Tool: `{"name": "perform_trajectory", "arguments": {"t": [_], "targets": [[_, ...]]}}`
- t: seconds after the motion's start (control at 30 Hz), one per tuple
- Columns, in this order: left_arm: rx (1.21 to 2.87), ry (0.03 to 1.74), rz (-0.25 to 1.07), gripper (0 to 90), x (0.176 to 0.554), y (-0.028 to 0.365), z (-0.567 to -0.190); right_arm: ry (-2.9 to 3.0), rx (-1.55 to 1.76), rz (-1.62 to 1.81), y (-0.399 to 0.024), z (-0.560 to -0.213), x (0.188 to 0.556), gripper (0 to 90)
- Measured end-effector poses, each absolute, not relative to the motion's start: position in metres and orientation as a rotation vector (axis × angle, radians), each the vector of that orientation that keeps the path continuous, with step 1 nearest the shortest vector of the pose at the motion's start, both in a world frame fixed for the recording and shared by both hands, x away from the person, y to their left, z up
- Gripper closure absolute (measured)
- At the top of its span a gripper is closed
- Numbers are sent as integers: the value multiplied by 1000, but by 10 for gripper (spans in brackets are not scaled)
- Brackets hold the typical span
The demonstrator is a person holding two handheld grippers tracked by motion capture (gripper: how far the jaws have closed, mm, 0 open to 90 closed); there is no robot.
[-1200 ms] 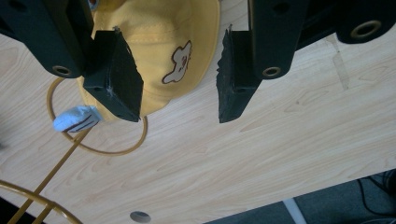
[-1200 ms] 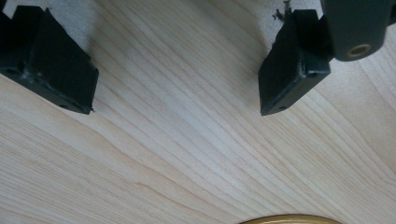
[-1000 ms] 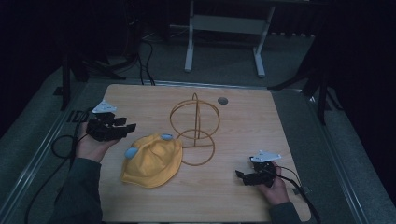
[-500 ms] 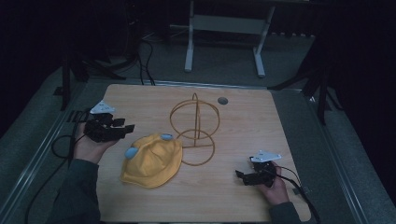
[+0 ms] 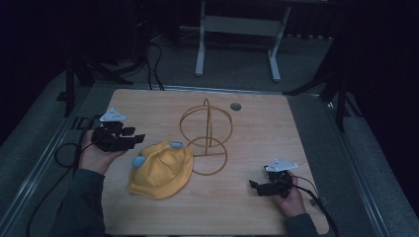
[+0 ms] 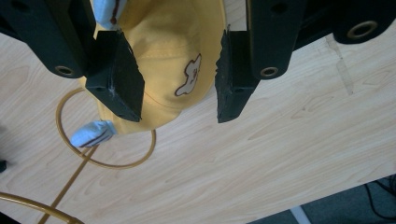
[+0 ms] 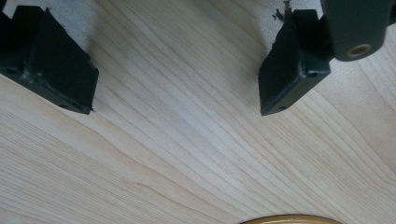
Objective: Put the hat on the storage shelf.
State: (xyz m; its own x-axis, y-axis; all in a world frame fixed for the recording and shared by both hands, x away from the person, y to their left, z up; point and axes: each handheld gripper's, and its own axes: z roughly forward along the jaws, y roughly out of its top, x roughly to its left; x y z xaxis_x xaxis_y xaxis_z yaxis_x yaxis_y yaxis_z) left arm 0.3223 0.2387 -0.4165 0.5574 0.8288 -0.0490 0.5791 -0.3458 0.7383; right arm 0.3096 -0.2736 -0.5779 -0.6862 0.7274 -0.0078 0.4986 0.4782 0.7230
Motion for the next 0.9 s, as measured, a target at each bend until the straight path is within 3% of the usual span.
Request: {"name": "perform_trajectory", "arguments": {"t": [0.9], "targets": [[2150, 1030, 387, 539, 316, 219, -411, 2415, 1039, 1029, -274, -578, 310, 119]]}}
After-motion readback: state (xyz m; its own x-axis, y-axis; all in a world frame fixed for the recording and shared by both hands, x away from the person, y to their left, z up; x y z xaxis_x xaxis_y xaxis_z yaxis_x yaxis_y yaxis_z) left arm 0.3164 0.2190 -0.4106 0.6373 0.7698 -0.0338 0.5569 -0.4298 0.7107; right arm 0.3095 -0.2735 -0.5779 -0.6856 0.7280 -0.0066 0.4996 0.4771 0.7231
